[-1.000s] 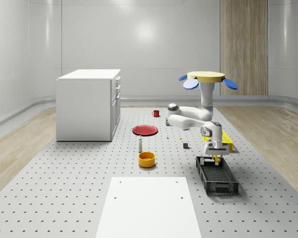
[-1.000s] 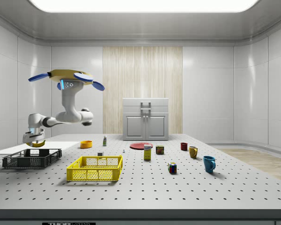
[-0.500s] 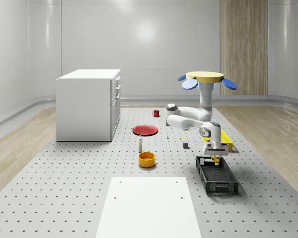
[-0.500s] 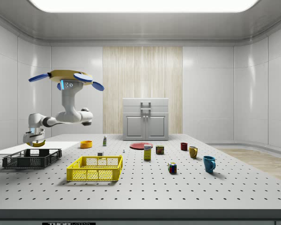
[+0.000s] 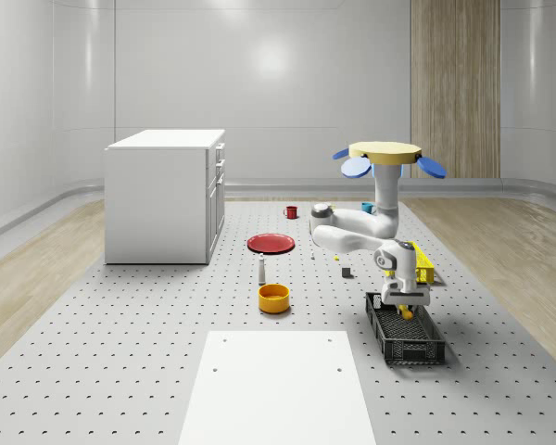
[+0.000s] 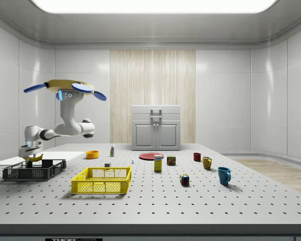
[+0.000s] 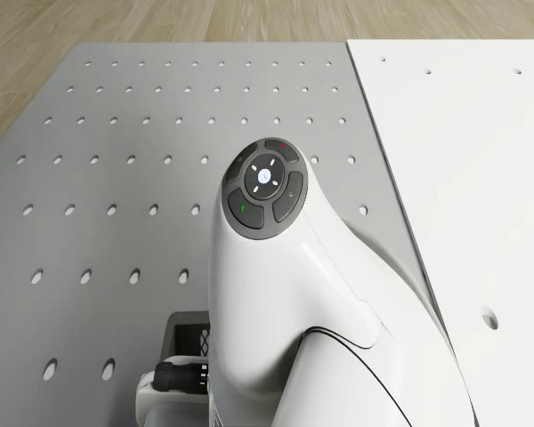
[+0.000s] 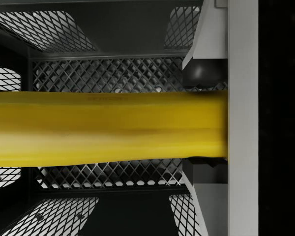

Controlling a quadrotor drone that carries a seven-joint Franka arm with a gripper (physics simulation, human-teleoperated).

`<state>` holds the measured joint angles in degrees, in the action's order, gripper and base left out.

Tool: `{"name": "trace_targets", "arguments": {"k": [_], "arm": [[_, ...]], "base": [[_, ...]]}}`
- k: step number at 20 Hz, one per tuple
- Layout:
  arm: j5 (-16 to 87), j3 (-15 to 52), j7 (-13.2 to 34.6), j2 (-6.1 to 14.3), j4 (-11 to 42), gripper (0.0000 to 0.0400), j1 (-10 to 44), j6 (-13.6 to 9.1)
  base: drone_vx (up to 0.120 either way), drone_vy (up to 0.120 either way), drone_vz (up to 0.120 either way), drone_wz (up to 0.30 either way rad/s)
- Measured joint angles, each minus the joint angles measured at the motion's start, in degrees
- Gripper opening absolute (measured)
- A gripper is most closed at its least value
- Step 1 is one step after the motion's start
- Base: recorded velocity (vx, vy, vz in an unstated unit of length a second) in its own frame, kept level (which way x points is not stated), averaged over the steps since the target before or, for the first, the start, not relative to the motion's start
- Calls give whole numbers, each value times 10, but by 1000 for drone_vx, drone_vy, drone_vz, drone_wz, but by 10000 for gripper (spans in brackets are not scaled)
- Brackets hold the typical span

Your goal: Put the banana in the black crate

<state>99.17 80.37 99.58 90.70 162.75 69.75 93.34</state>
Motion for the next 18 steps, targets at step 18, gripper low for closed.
{"name": "trace_targets", "arguments": {"k": [18], "arm": [[120, -128, 3, -5, -34, 189, 24, 44]], "base": [[0, 0, 0, 0]]}}
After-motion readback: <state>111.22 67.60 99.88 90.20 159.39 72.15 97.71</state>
